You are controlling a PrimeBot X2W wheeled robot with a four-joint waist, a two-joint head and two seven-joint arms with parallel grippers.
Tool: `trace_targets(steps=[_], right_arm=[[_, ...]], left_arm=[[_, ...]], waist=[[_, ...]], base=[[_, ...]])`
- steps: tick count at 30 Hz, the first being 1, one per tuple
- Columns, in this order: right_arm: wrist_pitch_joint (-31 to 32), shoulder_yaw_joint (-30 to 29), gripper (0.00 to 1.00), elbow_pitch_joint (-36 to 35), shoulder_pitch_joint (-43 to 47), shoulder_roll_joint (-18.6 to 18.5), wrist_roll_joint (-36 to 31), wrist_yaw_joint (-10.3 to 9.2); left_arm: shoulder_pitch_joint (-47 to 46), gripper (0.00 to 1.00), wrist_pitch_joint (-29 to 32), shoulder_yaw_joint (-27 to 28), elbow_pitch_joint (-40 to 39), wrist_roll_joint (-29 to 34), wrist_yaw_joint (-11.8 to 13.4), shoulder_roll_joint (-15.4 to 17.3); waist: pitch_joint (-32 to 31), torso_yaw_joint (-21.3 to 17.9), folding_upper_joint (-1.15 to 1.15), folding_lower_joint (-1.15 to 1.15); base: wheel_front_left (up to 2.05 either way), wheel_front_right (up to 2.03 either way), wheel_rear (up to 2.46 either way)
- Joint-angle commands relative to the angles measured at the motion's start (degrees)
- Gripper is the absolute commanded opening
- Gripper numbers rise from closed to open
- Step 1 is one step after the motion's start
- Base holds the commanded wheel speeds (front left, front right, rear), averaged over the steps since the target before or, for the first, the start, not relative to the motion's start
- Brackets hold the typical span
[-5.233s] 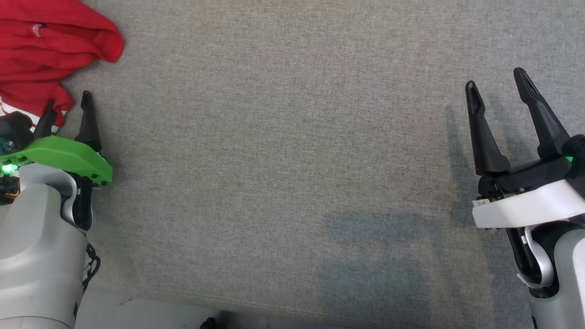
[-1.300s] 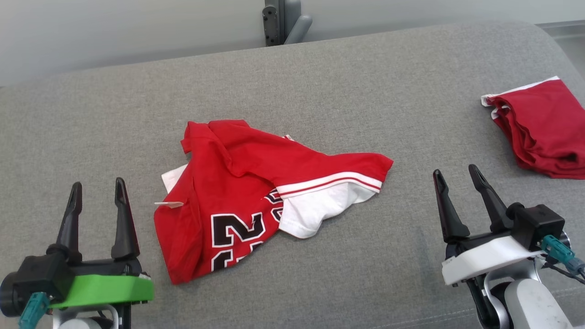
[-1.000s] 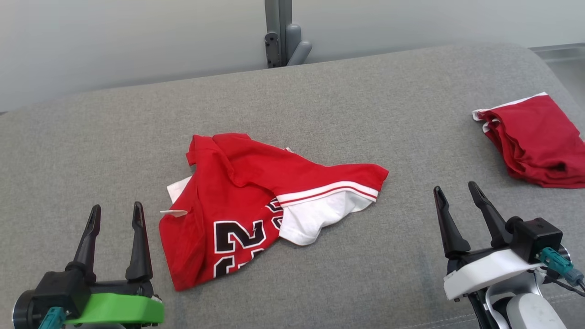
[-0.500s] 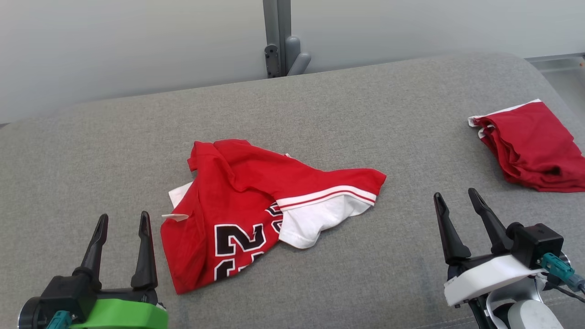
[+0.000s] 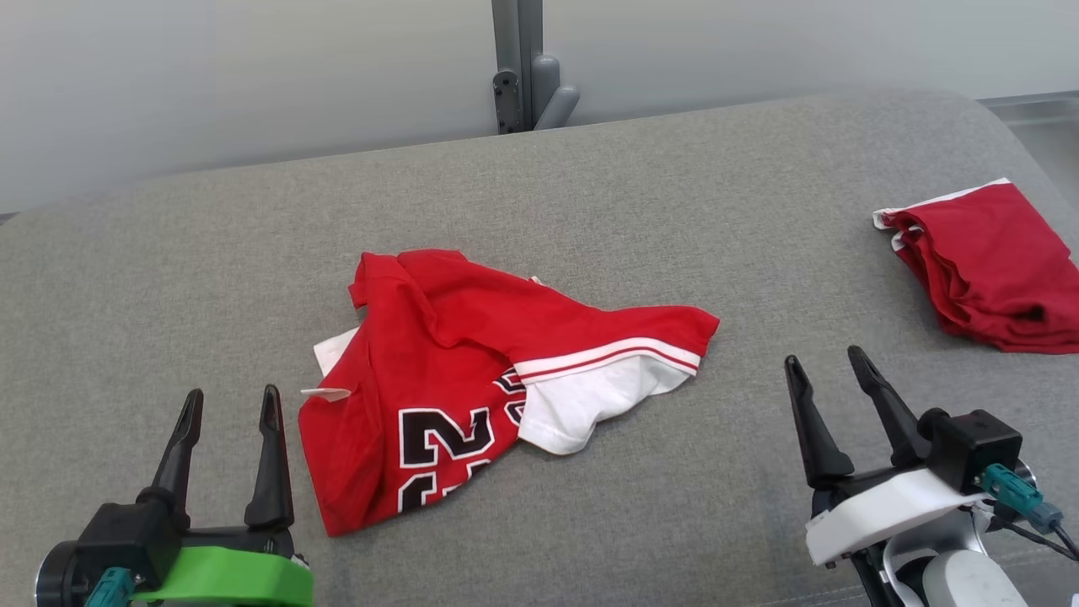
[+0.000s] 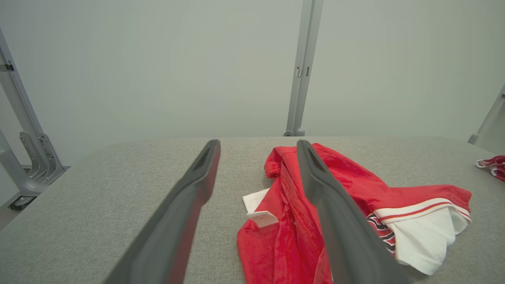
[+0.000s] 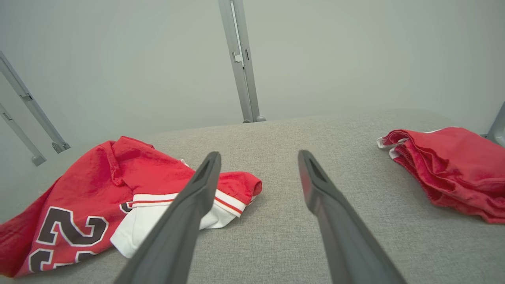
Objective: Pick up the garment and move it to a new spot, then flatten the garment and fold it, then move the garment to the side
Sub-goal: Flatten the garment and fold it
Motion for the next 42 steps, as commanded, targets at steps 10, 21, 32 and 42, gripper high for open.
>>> trace_targets(steps=[10, 21, 32, 42], right_arm=[[1.69, 14.60, 1.00, 4.93, -6.09, -2.50, -0.75, -0.02], [0.38, 27.43, 1.00, 17.11, -15.36, -4.82, -2.87, -0.02], [-4.78, 22.25, 0.00, 23.82, -19.49, -1.32, -7.97, -0.02], [-5.07, 13.79, 0.00, 8.31, -20.62, -5.63, -10.41, -0.02]], left_arm=[[-5.46, 1.00, -0.77, -1.54, -0.06, 0.70, -0.83, -0.17], [-10.43, 1.00, -2.67, -3.00, 3.06, 0.94, -2.25, -2.18], [-11.46, 1.00, -3.57, -2.31, 4.78, 1.24, -2.28, -2.70], [-11.24, 1.00, -3.91, -1.10, 4.33, 1.47, -1.68, -2.45]], waist=[[6.97, 4.54, 0.00, 0.00], [12.43, 8.41, 0.00, 0.00], [12.71, 7.33, 0.00, 0.00], [12.87, 4.43, 0.00, 0.00]], base=[[0.00, 0.00, 0.00], [0.00, 0.00, 0.00], [0.00, 0.00, 0.00], [0.00, 0.00, 0.00]])
